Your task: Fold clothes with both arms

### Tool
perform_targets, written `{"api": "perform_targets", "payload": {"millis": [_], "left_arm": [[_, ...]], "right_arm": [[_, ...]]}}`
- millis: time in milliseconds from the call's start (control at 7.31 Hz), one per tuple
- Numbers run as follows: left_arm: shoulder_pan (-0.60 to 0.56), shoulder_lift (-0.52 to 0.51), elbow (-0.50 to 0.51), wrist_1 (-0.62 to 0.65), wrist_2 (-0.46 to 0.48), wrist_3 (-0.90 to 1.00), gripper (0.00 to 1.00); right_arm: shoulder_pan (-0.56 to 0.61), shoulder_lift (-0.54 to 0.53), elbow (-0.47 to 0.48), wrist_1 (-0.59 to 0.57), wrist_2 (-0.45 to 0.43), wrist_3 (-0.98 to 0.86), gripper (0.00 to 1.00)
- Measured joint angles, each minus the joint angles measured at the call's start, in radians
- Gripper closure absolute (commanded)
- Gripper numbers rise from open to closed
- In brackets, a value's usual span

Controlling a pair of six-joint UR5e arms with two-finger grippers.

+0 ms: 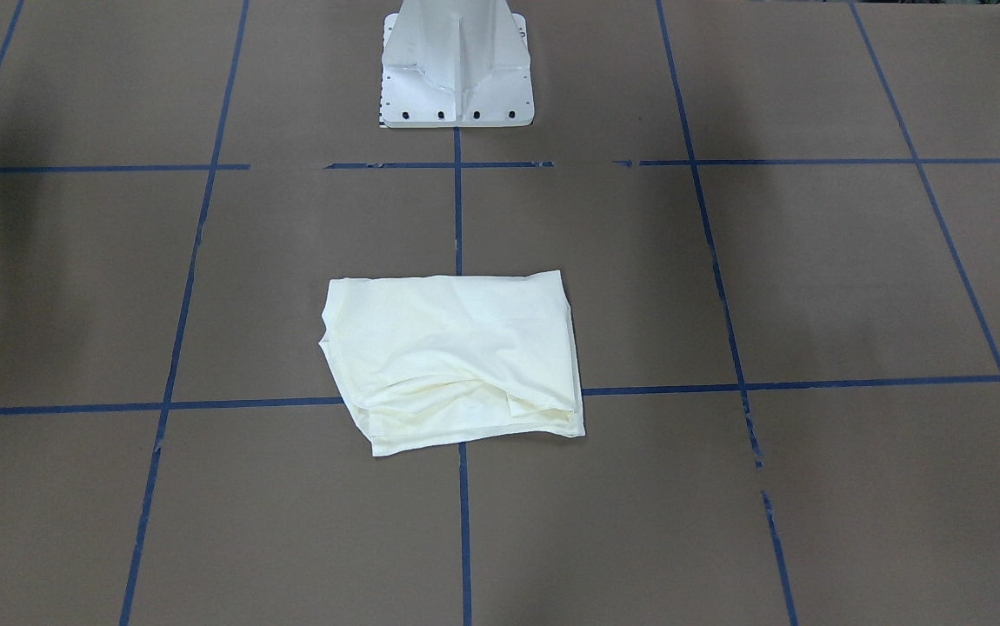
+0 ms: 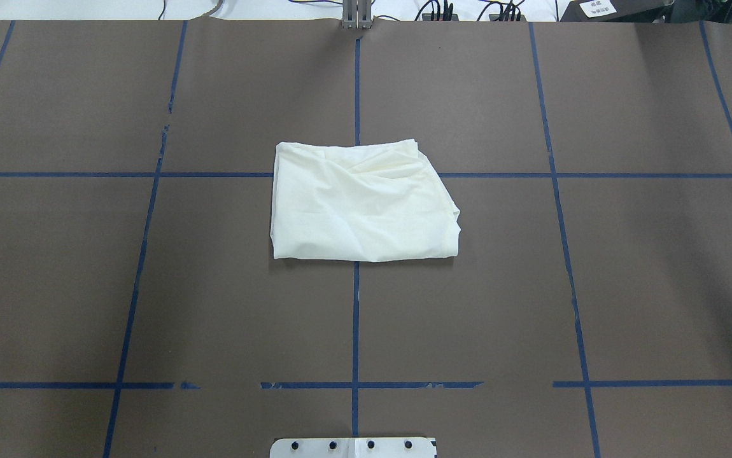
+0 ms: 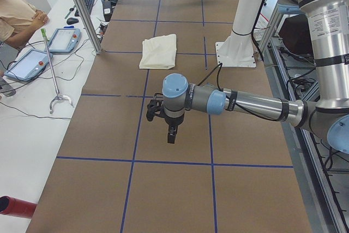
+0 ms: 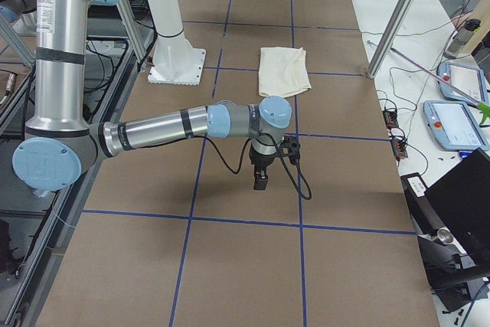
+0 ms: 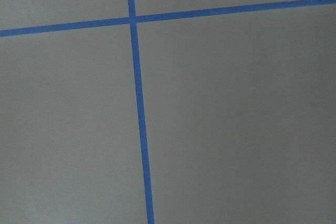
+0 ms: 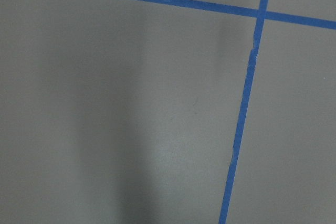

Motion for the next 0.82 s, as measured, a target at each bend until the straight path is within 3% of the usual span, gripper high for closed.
{"api": "perform_targets", "payload": {"millis": [821], "left_arm": [[-0.043,-0.047,0.082,0.062,-0.016,0.004,0.00]], "right_arm": [[0.027,-0.046,0.043,0.053,0.012,-0.006,0.00]]}}
